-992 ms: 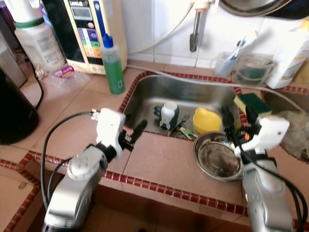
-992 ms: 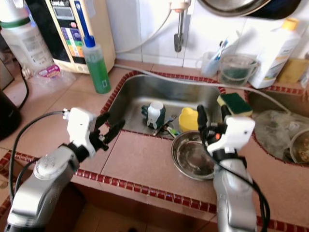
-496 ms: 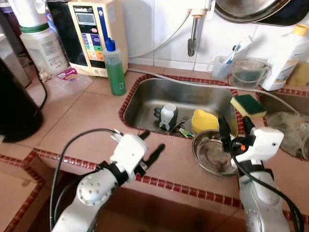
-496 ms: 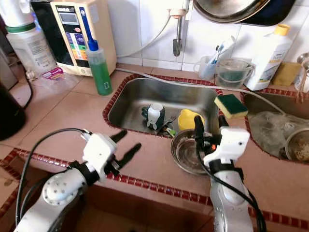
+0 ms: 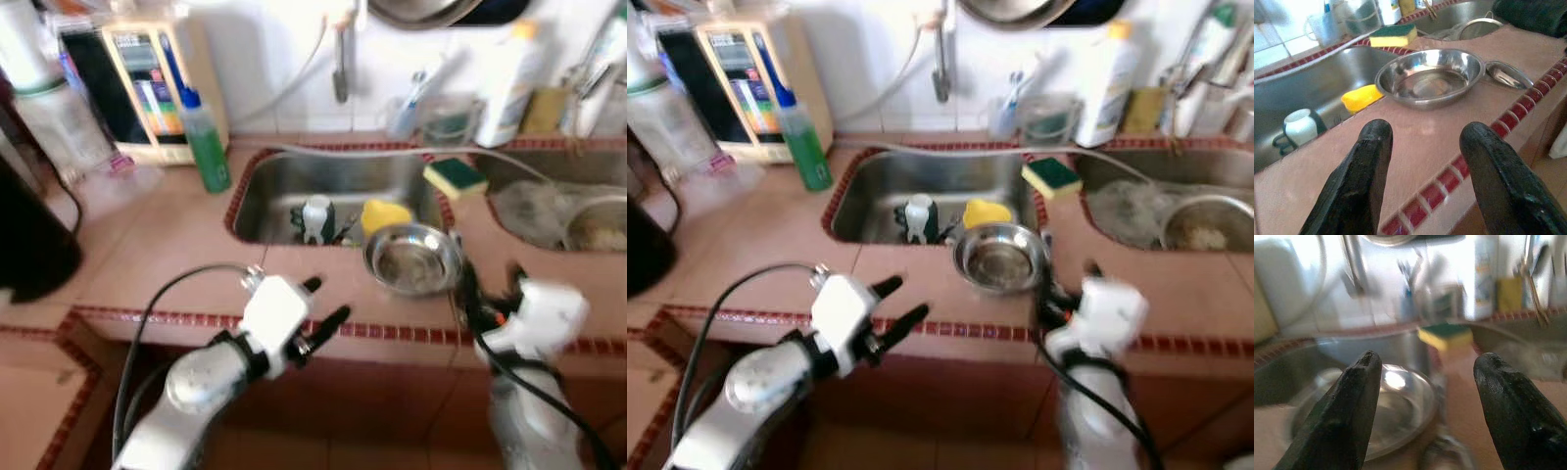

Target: Kitchen organization

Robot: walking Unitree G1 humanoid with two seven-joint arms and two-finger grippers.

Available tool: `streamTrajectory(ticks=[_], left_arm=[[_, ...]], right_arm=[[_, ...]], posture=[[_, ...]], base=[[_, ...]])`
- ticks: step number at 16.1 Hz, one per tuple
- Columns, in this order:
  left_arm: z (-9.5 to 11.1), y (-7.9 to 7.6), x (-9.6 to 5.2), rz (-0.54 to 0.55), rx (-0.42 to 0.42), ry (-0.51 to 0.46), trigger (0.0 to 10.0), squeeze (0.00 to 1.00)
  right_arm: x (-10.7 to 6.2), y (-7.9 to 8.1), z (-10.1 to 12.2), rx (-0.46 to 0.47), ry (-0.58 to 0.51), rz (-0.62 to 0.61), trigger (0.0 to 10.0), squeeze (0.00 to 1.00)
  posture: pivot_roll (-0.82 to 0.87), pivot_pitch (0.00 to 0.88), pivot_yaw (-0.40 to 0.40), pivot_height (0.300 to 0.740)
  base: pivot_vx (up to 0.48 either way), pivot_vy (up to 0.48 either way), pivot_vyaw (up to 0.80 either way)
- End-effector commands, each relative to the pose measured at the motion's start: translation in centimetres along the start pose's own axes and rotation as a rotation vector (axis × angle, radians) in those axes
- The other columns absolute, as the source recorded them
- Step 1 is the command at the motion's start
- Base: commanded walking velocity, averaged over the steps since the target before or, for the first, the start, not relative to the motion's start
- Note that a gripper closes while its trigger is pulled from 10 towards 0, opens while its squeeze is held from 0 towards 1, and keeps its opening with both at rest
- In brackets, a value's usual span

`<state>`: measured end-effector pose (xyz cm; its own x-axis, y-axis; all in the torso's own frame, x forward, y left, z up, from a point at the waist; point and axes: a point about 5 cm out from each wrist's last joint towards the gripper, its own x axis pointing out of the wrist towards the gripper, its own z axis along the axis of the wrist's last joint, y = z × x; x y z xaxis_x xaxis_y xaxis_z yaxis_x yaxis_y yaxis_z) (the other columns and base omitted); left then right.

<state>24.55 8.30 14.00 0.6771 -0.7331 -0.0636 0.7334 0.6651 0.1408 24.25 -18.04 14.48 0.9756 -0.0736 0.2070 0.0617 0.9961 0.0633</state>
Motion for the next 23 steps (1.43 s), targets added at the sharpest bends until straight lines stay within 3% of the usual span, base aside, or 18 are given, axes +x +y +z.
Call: streamTrajectory(ticks=[1, 7, 12, 13, 15, 17, 23], left_arm=[[0.0, 1.3, -0.3, 0.046, 0.025, 0.015, 10.0, 0.0], [0.8, 2.4, -0.7, 0.039, 0.075, -0.02, 10.0, 0.0], [1.6, 3.3, -0.3, 0.072, 0.018, -0.073, 10.0, 0.0], [1.9, 3.5, -0.1, 0.089, 0.002, -0.097, 10.0, 0.0], [2.6, 3.9, 0.1, 0.126, 0.068, -0.144, 10.0, 0.0], [2.8, 4.3, 0.2, 0.114, 0.06, -0.153, 10.0, 0.0], [2.7, 5.2, 0.7, 0.146, 0.058, -0.165, 10.0, 0.0]], right_arm=[[-0.3, 0.4, -0.1, 0.001, 0.01, 0.013, 10.0, 0.0], [-0.2, 1.1, -0.2, -0.013, 0.009, 0.042, 10.0, 0.0], [0.8, 0.9, 1.0, -0.124, -0.051, 0.062, 10.0, 0.0], [0.9, 0.6, 1.3, -0.124, -0.063, 0.052, 10.0, 0.0], [1.2, 0.0, 1.9, -0.135, -0.085, 0.019, 10.0, 0.0], [1.5, -0.4, 2.0, -0.129, -0.091, 0.0, 10.0, 0.0], [2.6, -0.2, 2.4, -0.097, -0.11, 0.01, 10.0, 0.0]], posture=[[-0.24, 0.096, 0.111, 0.74], [-0.22, 0.09, 0.103, 0.74], [-0.22, 0.086, 0.098, 0.74], [-0.23, 0.083, 0.095, 0.74], [-0.23, 0.078, 0.089, 0.74], [-0.23, 0.074, 0.087, 0.74], [-0.22, 0.047, 0.079, 0.74]], base=[[0.0, 0.0, 0.0], [0.0, 0.0, 0.0], [0.0, 0.0, 0.0], [0.0, 0.0, 0.0], [0.0, 0.0, 0.0], [0.0, 0.0, 0.0], [0.0, 0.0, 0.0]])
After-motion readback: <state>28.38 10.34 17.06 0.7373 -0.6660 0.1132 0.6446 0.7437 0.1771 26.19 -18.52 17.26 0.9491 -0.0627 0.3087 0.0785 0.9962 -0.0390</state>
